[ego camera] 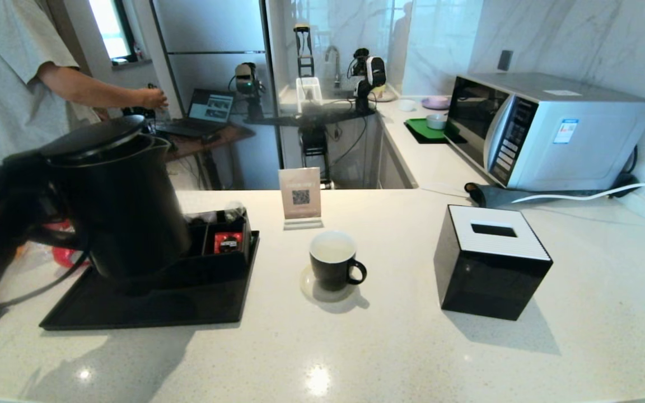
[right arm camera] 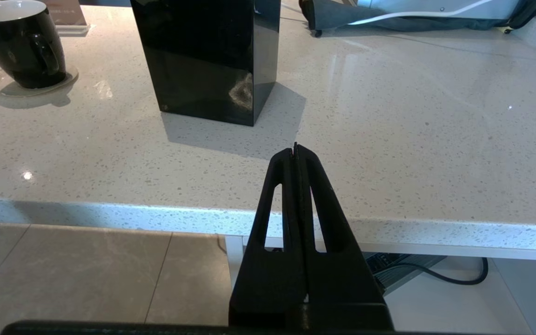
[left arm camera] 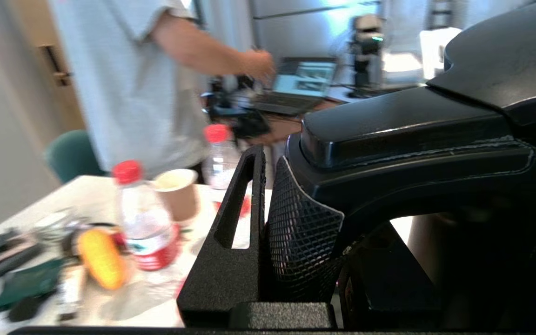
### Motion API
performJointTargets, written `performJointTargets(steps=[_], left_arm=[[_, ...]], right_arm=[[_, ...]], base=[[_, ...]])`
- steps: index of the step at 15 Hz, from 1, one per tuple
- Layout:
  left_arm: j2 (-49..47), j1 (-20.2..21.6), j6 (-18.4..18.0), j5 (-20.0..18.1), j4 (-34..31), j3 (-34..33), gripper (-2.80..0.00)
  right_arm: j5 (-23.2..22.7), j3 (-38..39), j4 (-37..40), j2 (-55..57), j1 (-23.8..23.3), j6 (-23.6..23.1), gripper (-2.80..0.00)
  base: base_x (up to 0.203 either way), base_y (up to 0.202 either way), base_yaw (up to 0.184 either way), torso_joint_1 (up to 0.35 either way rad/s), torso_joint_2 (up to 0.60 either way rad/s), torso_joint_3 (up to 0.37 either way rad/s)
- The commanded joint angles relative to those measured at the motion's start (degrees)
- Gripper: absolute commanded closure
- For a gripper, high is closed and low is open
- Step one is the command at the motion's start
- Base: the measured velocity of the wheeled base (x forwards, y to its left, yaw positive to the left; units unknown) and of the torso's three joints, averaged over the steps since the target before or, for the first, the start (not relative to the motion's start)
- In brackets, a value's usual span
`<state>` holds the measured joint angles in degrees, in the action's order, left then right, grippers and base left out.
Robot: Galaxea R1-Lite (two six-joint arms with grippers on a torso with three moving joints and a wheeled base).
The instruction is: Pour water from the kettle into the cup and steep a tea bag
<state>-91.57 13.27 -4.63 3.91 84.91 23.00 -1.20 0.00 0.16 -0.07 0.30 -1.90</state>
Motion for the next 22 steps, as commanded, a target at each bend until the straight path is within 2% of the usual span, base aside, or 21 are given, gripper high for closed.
performJointTargets(steps=[1, 10, 14, 17, 22], left_arm=[[3.22, -2.35, -0.03, 0.04, -1.43, -0.06, 0.0], [5.18, -13.77, 1.11, 0.34, -2.73, 0.11, 0.0], [5.03, -20.34, 1.01, 0.81, -3.42, 0.2, 0.0], [4.86, -25.13, 0.65, 4.71, -7.57, 1.98, 0.0], [3.91, -28.24, -0.72, 9.63, -8.2, 3.43, 0.0]], right_arm=[[-0.03, 0.0, 0.02, 0.07, 0.05, -0.04, 0.0], [-0.03, 0.0, 0.02, 0.07, 0.05, -0.04, 0.0], [-0.03, 0.0, 0.02, 0.07, 0.05, -0.04, 0.0], [-0.03, 0.0, 0.02, 0.07, 0.05, -0.04, 0.0], [-0.03, 0.0, -0.05, 0.07, 0.05, -0.04, 0.0]], base=[[0.0, 0.0, 0.0, 0.0, 0.0, 0.0], [0.0, 0.0, 0.0, 0.0, 0.0, 0.0], [0.0, 0.0, 0.0, 0.0, 0.0, 0.0], [0.0, 0.0, 0.0, 0.0, 0.0, 0.0], [0.0, 0.0, 0.0, 0.0, 0.0, 0.0]])
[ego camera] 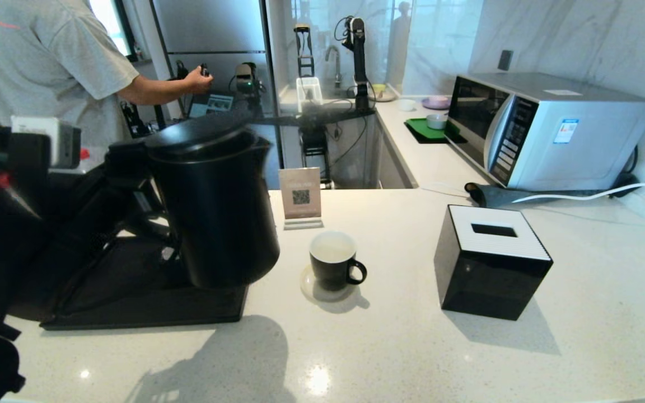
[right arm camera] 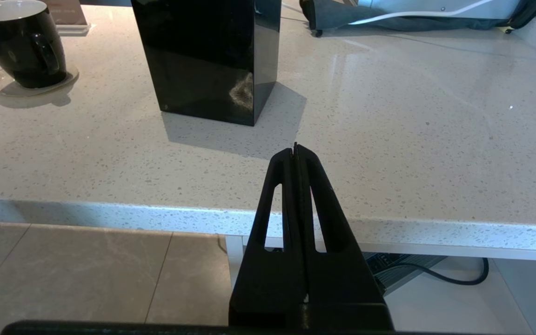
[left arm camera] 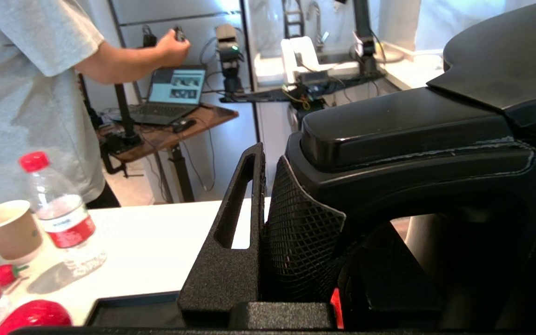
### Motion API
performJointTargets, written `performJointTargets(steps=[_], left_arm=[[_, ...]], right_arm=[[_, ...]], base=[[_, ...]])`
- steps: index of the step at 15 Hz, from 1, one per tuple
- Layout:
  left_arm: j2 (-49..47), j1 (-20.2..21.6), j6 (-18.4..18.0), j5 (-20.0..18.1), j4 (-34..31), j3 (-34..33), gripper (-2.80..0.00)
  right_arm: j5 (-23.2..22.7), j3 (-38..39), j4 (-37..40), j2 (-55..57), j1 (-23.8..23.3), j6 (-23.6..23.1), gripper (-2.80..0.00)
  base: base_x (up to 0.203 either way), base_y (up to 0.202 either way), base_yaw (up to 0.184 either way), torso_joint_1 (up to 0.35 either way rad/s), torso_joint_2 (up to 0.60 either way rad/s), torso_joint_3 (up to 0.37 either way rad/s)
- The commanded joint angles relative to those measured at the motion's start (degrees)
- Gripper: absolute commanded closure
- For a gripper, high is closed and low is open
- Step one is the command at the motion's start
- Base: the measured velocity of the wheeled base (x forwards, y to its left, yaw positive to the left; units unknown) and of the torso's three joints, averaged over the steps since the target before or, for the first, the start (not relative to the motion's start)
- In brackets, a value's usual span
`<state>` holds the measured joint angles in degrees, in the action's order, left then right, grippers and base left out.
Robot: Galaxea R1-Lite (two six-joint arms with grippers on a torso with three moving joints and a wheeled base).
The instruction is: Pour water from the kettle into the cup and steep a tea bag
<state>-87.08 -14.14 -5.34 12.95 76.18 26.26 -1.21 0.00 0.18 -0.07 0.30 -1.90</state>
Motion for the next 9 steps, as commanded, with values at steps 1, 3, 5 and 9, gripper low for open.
performJointTargets(steps=[1, 3, 5, 9], left_arm=[[-0.84, -1.34, -0.02, 1.4, 0.55, 0.2, 0.0], [-1.36, -3.28, -0.29, 3.66, 0.55, 0.2, 0.0], [-1.6, -5.09, -1.93, 6.98, 0.25, 0.12, 0.0], [-2.93, -6.43, -2.2, 9.47, -1.56, 0.18, 0.0]], right_arm=[[-0.02, 0.0, -0.01, 0.07, 0.05, -0.03, 0.0], [-0.02, 0.0, -0.01, 0.07, 0.05, -0.03, 0.0], [-0.02, 0.0, -0.01, 0.07, 0.05, -0.03, 0.0], [-0.02, 0.0, -0.01, 0.07, 0.05, -0.03, 0.0]], base=[[0.0, 0.0, 0.0, 0.0, 0.0, 0.0], [0.0, 0.0, 0.0, 0.0, 0.0, 0.0], [0.0, 0.0, 0.0, 0.0, 0.0, 0.0], [0.0, 0.0, 0.0, 0.0, 0.0, 0.0]])
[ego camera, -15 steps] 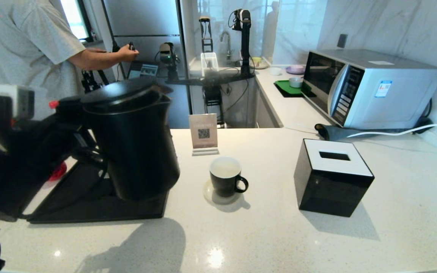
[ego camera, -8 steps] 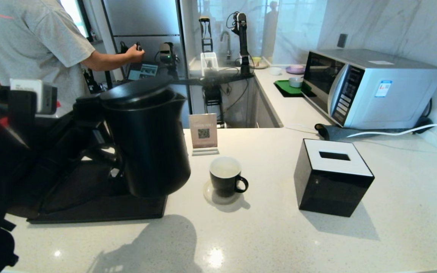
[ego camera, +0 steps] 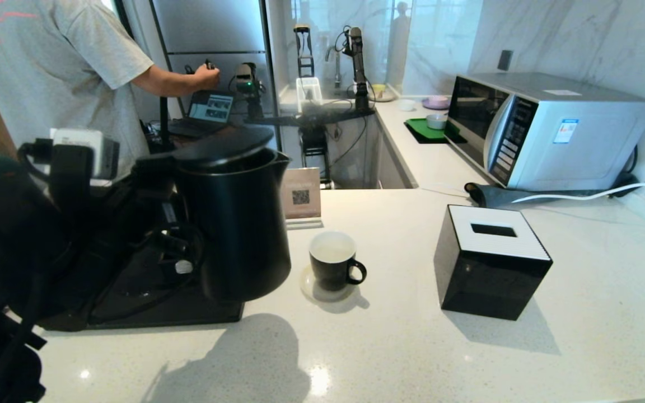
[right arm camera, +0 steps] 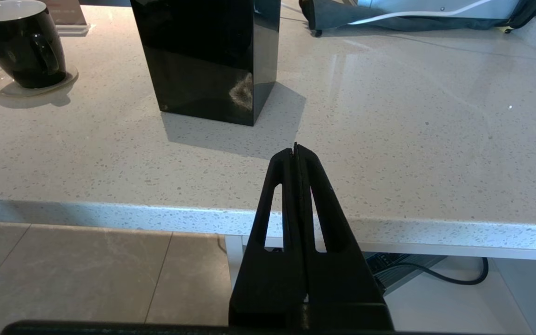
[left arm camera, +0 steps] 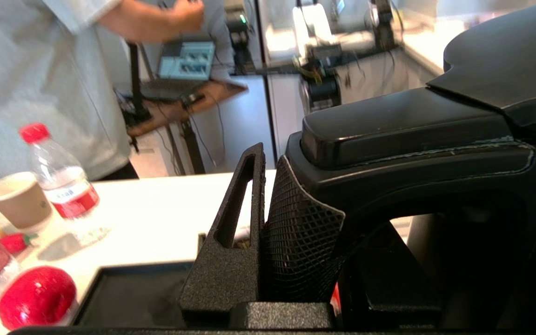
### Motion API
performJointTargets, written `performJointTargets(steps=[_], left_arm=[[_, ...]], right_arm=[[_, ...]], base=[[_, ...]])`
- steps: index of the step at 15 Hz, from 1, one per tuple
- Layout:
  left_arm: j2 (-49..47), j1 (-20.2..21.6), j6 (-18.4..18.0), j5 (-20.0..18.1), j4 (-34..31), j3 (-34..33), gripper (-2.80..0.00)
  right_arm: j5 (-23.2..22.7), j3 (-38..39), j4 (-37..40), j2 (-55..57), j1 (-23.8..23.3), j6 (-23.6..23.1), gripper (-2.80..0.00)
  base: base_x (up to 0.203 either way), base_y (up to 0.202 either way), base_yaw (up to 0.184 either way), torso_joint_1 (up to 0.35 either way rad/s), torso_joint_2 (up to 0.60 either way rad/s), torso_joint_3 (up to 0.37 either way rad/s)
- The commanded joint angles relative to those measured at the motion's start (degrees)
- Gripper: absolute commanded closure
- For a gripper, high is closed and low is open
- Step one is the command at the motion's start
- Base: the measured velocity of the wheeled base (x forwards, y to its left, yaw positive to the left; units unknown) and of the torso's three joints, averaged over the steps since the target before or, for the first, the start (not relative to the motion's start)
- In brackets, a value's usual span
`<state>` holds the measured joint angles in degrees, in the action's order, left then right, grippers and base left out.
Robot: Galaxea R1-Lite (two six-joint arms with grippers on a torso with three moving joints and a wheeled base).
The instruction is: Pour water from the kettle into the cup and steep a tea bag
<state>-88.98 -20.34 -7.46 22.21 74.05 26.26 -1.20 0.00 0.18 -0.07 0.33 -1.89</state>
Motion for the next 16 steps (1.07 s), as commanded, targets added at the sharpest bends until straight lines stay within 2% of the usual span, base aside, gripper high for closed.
performJointTargets(steps=[1, 5, 16], left_arm=[[-1.41, -0.23, -0.09, 0.2, 0.56, 0.2, 0.0], [-3.21, -0.4, -2.11, 1.34, 0.54, 0.2, 0.0], [-8.81, -1.72, -6.5, 1.43, 0.92, 2.22, 0.0]], right_arm=[[-0.03, 0.0, -0.01, 0.07, 0.02, -0.04, 0.0], [-0.03, 0.0, -0.01, 0.07, 0.02, -0.04, 0.0], [-0.03, 0.0, -0.01, 0.07, 0.02, -0.04, 0.0]], base=[[0.0, 0.0, 0.0, 0.0, 0.0, 0.0], [0.0, 0.0, 0.0, 0.0, 0.0, 0.0], [0.0, 0.0, 0.0, 0.0, 0.0, 0.0]])
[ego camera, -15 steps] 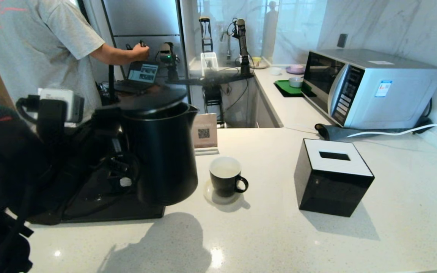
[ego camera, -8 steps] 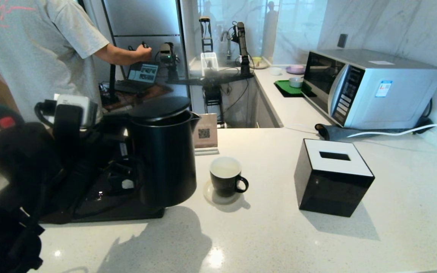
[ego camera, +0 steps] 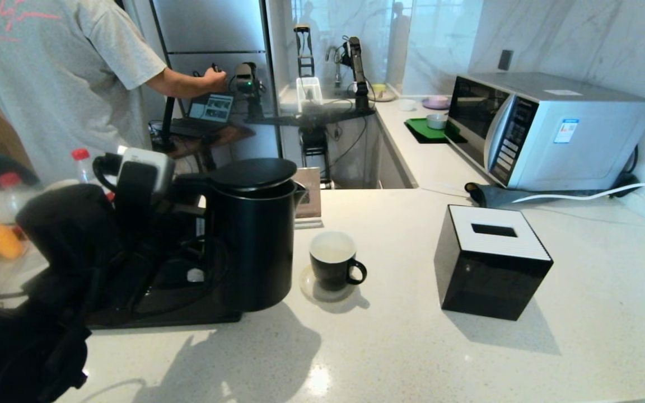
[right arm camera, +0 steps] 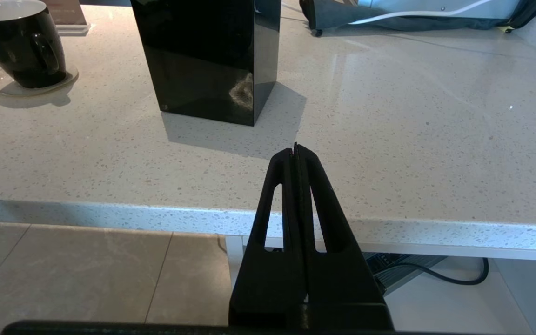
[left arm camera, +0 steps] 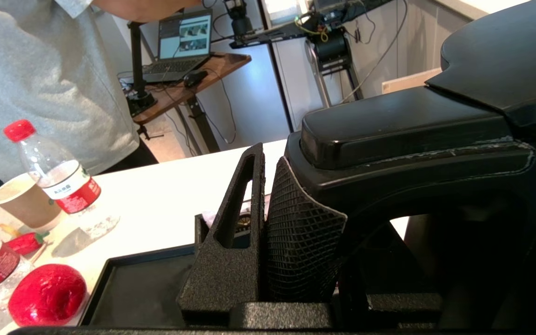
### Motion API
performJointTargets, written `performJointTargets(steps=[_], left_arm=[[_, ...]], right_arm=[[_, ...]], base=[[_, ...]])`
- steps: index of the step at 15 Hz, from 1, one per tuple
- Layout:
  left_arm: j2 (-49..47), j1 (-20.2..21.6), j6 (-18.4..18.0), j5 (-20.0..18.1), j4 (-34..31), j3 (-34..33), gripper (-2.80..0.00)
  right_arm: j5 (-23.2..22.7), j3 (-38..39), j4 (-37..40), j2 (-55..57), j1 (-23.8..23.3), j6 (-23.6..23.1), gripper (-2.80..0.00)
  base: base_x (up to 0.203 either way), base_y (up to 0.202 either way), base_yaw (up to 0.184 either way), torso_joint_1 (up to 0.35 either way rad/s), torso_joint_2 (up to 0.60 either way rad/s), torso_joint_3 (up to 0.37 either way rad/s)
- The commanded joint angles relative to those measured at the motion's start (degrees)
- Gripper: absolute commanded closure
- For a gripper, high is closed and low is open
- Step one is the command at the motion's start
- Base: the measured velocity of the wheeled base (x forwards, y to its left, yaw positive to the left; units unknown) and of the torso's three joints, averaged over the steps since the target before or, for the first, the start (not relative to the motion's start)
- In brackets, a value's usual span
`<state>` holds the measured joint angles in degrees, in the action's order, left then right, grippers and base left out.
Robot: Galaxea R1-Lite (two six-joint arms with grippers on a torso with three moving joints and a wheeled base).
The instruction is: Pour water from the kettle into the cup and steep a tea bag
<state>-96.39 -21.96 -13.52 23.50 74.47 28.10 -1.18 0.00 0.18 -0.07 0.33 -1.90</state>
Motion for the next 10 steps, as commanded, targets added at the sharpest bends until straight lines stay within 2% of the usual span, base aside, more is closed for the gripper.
performJointTargets(steps=[1, 10], left_arm=[[-1.92, -0.22, -1.37, 0.14, 0.56, 0.81, 0.0], [-6.03, -1.25, -4.32, 0.15, 0.76, 3.82, 0.0]], right_arm=[[-0.05, 0.0, -0.01, 0.07, 0.02, -0.03, 0.0], [-0.05, 0.0, -0.01, 0.07, 0.02, -0.03, 0.0]], base=[[0.0, 0.0, 0.0, 0.0, 0.0, 0.0], [0.0, 0.0, 0.0, 0.0, 0.0, 0.0]])
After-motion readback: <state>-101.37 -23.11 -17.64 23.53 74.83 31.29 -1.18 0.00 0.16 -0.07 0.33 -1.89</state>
